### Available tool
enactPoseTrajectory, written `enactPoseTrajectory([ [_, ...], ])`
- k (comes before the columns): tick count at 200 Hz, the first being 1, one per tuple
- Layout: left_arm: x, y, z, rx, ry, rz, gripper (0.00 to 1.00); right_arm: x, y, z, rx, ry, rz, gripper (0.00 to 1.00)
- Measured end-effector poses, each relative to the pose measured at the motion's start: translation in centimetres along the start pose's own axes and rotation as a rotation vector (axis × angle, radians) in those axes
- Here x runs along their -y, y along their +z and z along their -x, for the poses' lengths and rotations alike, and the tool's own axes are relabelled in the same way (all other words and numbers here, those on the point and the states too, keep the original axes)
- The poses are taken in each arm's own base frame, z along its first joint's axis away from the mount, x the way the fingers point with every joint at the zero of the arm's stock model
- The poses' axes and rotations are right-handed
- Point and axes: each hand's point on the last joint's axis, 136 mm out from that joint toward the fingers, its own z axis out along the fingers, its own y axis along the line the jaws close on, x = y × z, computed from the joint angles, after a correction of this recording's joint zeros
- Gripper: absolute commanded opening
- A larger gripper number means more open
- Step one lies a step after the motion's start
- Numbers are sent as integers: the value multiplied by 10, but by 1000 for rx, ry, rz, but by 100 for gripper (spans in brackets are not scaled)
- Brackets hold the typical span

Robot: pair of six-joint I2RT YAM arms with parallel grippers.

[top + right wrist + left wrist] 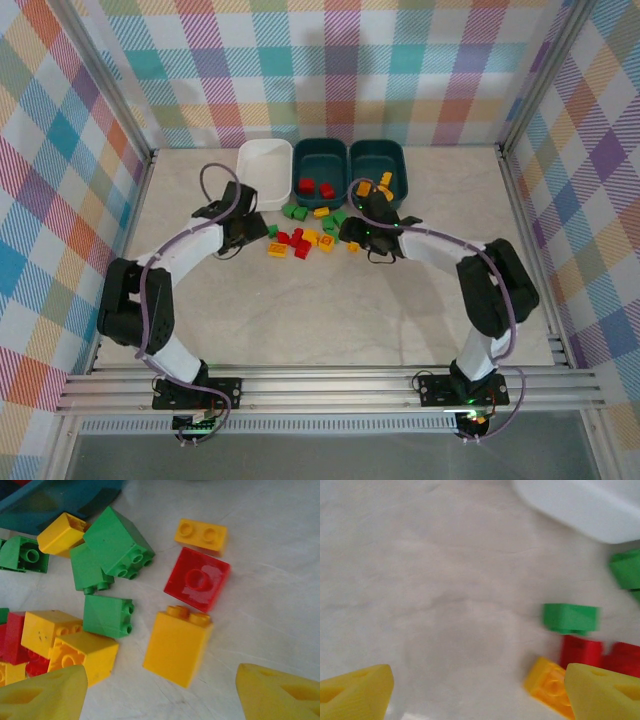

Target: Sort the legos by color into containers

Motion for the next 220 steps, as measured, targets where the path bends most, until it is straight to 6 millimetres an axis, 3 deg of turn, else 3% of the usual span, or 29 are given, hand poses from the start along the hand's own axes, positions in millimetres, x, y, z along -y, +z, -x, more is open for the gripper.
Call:
enactPoseTrajectory([
  [36,-8,-19,0,37,-45,-35,88,5,26,-6,-28,11,-75,70],
  [77,-3,-35,2,70,-77,-109,88,25,37,-12,-40,1,-177,46],
  [108,-6,-33,-4,58,-76,-110,88,26,37,-7,-23,-19,-192,34],
  [138,-4,-36,-4,55,-78,-127,87,25,32,-5,-15,-38,-186,31],
  [159,1,-37,-5,44,-78,-151,85,18,14,1,7,-66,-164,30],
  [189,18,-40,-13,12,-57,-217,82,3,-21,44,130,-117,-145,30],
  [199,28,-41,-19,-3,-36,-240,81,-1,-28,67,174,-110,-133,30],
  [220,56,-41,-37,-55,36,-284,80,14,-30,125,241,-51,-142,30],
])
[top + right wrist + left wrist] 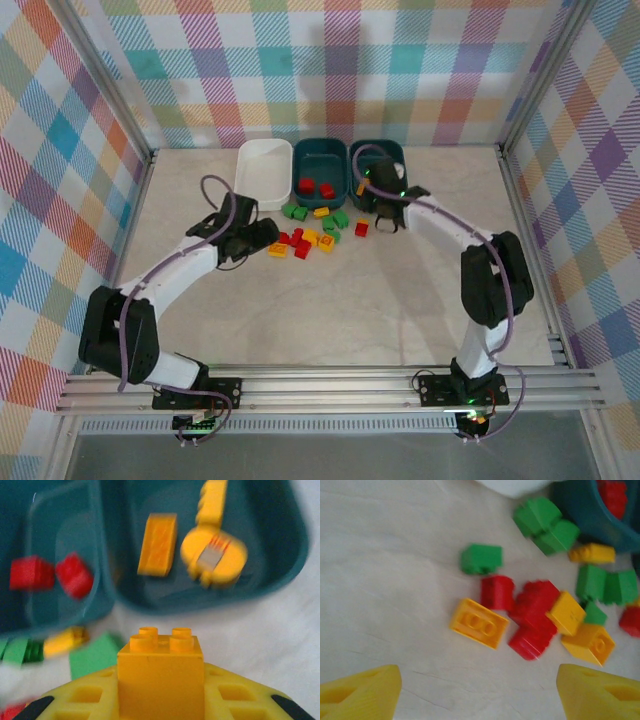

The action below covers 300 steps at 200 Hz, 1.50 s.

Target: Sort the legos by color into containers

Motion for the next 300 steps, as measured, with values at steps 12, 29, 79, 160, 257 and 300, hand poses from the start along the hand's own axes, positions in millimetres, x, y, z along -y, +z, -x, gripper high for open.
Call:
enactPoseTrajectory([
  [12,15,5,-10,-33,49,-19,80,8,17,27,24,23,-8,31],
  [29,35,10,-21,-66,116,-45,80,25,46,53,31,51,-32,31],
  [79,82,17,-31,-109,252,-85,78,42,104,53,-77,40,-51,36],
  [160,79,27,-18,-103,200,8,84,23,96,52,-111,19,53,63],
  [257,3,92,49,-83,22,304,71,42,-37,-21,-53,76,184,64],
  [300,-8,113,51,-112,15,358,63,59,-29,-76,-137,71,162,64],
])
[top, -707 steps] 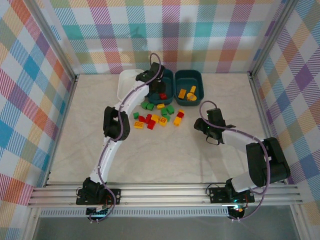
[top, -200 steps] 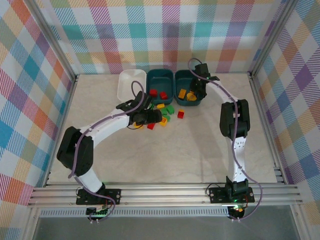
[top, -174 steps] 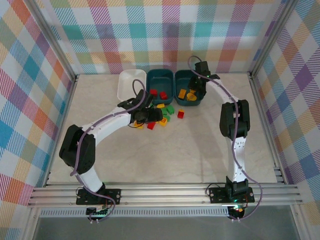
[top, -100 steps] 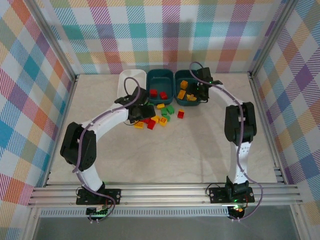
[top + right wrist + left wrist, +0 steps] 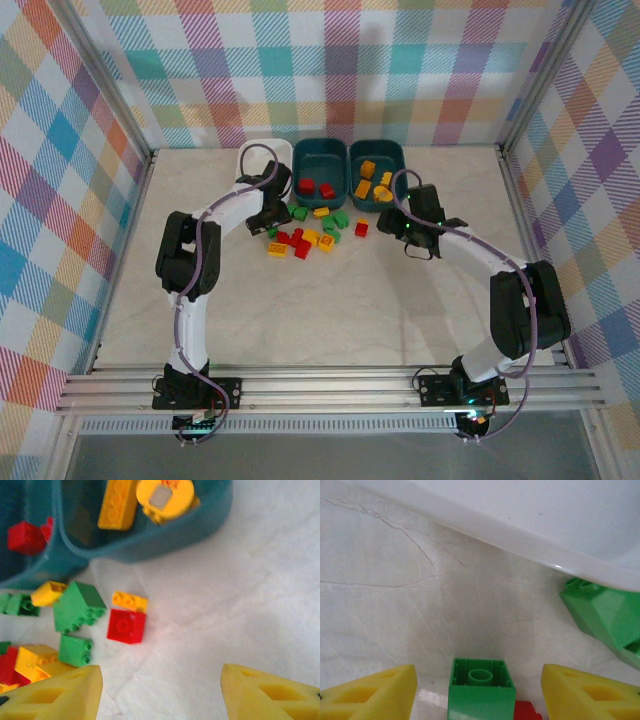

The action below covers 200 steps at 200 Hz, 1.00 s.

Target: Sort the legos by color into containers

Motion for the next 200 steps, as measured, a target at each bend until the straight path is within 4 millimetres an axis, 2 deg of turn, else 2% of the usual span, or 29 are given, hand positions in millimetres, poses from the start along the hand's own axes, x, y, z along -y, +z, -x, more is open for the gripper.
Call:
enactPoseTrajectory([
  [19,-3,8,-5,-20,9,18,54,6,3,-9,-16,1,-8,63],
  [67,-4,18,-12,-46,29,26,32,8,6,-12,15,2,10,63],
  [92,-3,18,-12,-46,36,26,25,15,4,-18,18,3,-4,62],
  [121,-4,14,-11,-46,47,25,24,26,-5,-22,58,16,-27,63],
  [135,-2,2,-5,-26,48,8,25,38,-12,-29,90,41,-54,63],
  [149,3,-19,8,16,44,-20,26,51,-15,-35,111,66,-86,64],
  [166,17,-55,40,110,35,-74,27,62,-15,-39,124,99,-130,65],
  [182,33,-87,74,204,16,-137,28,63,-14,-37,138,123,-136,66],
  [200,45,-111,107,278,-7,-187,28,63,-13,-35,148,142,-134,67],
])
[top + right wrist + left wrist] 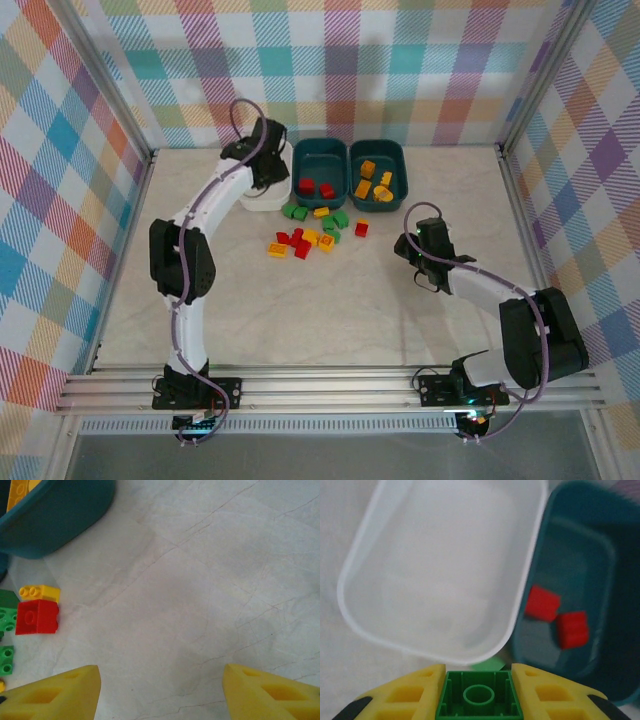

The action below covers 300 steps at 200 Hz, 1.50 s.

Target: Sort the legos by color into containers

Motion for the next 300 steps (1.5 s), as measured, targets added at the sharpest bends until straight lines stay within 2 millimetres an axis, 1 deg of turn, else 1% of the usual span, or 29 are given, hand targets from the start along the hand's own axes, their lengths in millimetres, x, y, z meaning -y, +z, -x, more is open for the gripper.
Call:
enactPoseTrajectory([
  [9,4,1,15,26,-12,-12,28,0,1,0,0,8,1,67],
  [16,4,6,23,35,-20,-11,28,-1,1,0,0,14,2,67],
  [30,0,26,32,37,-34,3,29,-2,2,0,-1,20,10,67],
  [44,-6,52,29,5,-37,30,30,-3,3,0,-3,27,16,67],
  [60,-13,81,16,-49,-28,66,31,-5,3,0,0,38,28,67],
  [77,-22,99,3,-94,-20,101,35,-6,4,-2,-3,41,37,67],
  [85,-25,101,-2,-112,-11,112,43,-6,4,-3,-5,42,40,67],
  [90,-26,102,-4,-118,-12,117,54,-6,4,-3,-6,43,42,67],
  [97,-26,102,-5,-124,-7,118,63,-7,4,-3,-7,43,46,67],
  [122,-21,96,0,-115,-4,101,78,-8,4,-4,-12,43,52,67],
  [128,-20,94,2,-113,-7,96,79,-8,4,-4,-12,43,52,67],
  [149,-15,85,4,-110,-5,75,80,-8,4,-4,-15,43,55,67],
  [158,-14,76,6,-104,-5,70,80,-9,4,-5,-17,43,58,68],
  [169,-15,64,0,-111,3,69,79,-9,3,-5,-18,43,60,67],
  [177,-16,51,-9,-120,14,69,78,-10,3,-5,-19,42,64,67],
  [189,-16,30,-29,-137,42,57,77,-12,3,-6,-20,40,70,68],
  [197,-16,16,-46,-150,66,45,76,-13,3,-6,-18,39,73,67],
  [205,-15,3,-69,-169,104,34,76,-14,3,-5,-17,39,76,67],
  [220,-12,-10,-107,-204,184,18,75,-15,3,-5,-15,40,82,68],
  [232,-11,-13,-137,-238,250,13,75,-16,4,-5,-16,40,87,67],
  [241,-11,-11,-159,-270,295,10,75,-16,4,-6,-20,43,88,67],
  [250,-16,-6,-176,-300,325,14,74,-16,5,-7,-24,43,88,68],
  [260,-26,-1,-192,-334,347,31,75,-16,6,-8,-31,43,87,68],
  [272,-38,4,-204,-362,368,50,75,-16,7,-10,-35,44,88,68],
  [281,-45,6,-209,-378,384,63,76,-17,7,-10,-37,44,92,68],
  [300,-51,8,-211,-381,414,75,77,-18,7,-11,-40,45,95,68],
])
